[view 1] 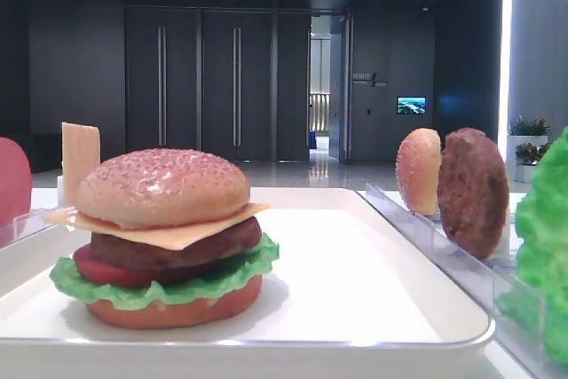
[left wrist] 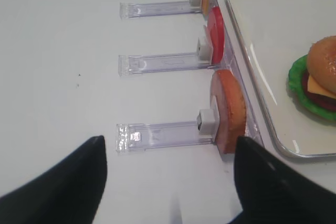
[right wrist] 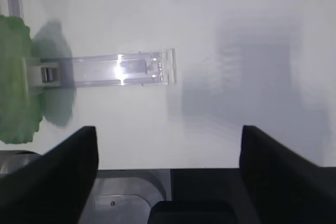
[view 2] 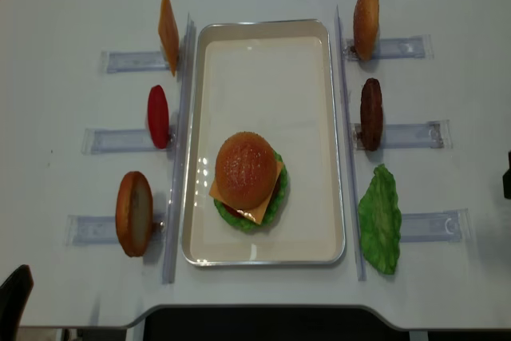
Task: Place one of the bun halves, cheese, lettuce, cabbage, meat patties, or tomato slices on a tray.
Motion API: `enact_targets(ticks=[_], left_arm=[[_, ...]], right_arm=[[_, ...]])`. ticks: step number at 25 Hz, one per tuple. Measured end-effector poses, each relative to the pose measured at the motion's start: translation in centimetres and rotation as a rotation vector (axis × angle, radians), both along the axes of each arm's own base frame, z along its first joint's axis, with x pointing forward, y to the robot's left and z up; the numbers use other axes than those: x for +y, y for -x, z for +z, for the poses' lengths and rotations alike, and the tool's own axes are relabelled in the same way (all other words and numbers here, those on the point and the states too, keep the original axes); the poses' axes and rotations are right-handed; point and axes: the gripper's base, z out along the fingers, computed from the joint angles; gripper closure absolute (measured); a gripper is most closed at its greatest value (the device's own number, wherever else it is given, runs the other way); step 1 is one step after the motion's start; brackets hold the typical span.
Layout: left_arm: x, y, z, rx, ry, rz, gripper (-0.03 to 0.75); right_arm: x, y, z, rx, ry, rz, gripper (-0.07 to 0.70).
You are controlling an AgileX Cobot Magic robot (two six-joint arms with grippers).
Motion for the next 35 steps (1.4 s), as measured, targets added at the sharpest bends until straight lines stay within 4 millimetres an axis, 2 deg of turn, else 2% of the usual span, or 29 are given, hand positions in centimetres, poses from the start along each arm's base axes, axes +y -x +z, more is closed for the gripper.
enact_targets(ticks=[4,9,16,21,35], left_arm=[[0.0,0.0,0.0,0.0,0.0,0.0,0.139],[0.0,0.0,0.0,0.0,0.0,0.0,0.139],[0.0,0.0,0.0,0.0,0.001,0.0,0.139],[0.0,0.0,0.0,0.0,0.001,0.0,0.139],[0.0,0.0,0.0,0.0,0.001,0.0,0.139]], right_arm=[[0.1,4.9,-0.3,-0.137,0.003,0.0,0.103],[0.2,9.5,-0.9,-0.33,0.01,0.007,0.103],[0.3,13.9,-1.0,-0.593,0.016,0.012,0.107],[0.3,15.5,-1.4,-0.711,0.025,0.024,0.107],[0.5,15.0,-1.9,-0.742,0.026,0.055,0.107]])
